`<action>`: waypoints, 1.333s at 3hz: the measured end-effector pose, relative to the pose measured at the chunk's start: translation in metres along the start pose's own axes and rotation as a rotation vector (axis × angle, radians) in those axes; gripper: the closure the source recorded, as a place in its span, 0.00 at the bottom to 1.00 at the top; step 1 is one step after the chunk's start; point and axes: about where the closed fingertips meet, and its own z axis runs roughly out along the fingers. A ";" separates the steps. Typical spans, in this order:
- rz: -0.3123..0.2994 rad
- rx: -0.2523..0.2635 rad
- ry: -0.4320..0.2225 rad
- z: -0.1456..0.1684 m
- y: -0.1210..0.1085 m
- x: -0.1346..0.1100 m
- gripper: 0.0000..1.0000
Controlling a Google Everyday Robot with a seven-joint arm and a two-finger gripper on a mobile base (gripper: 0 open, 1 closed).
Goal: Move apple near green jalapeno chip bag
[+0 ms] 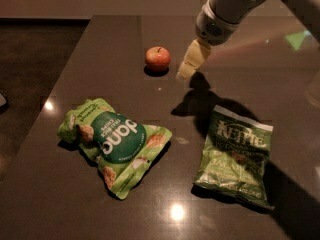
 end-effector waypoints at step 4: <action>0.140 0.033 -0.086 0.073 -0.036 -0.056 0.00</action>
Offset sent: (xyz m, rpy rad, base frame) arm 0.0667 0.0474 -0.0304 0.1080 -0.0469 -0.1258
